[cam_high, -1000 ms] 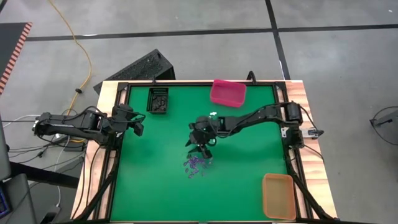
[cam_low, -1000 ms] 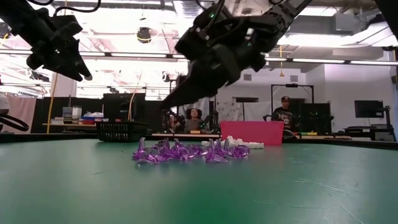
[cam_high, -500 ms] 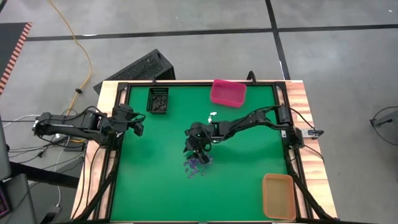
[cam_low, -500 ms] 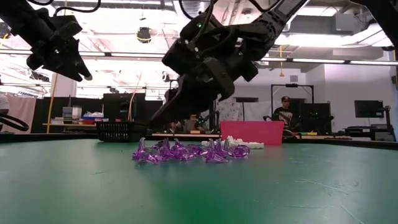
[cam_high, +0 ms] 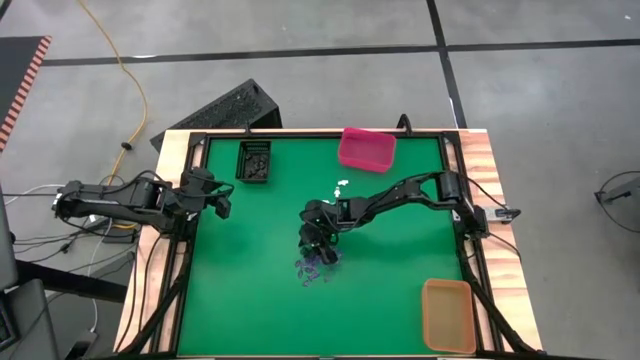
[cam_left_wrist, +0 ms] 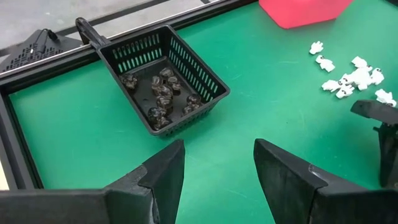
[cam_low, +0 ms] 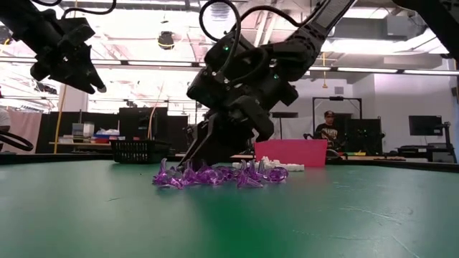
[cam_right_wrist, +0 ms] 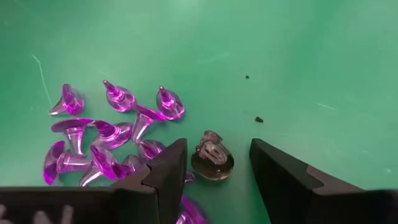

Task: Sort Halloween decoration
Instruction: Put the brown skull toy into the black bin

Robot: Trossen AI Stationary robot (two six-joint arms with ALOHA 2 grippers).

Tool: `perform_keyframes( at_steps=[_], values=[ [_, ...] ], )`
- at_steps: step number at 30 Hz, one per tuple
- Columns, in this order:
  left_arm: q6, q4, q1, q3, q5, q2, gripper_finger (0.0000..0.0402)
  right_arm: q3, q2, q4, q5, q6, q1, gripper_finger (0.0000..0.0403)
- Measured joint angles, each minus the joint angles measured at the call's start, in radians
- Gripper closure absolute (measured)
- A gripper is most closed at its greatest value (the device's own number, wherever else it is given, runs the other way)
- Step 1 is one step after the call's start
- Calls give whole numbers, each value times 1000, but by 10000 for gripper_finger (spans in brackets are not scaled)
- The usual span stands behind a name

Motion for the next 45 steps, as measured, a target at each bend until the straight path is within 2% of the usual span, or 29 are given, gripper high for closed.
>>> perform_keyframes(
  at_steps=[3,14,26,33,45],
  values=[
    [0,0,0,0,-2,0,219,0,0,-1,6,4,-4,207],
    [0,0,0,0,-4,0,219,0,0,-8,24,8,-4,293],
    [1,0,0,0,-4,0,219,18,-2,-25,24,86,-20,289],
    [1,0,0,0,-4,0,219,131,-3,-62,40,78,-53,289],
    [21,0,0,0,-4,0,219,330,14,-40,156,50,-164,289]
  ],
)
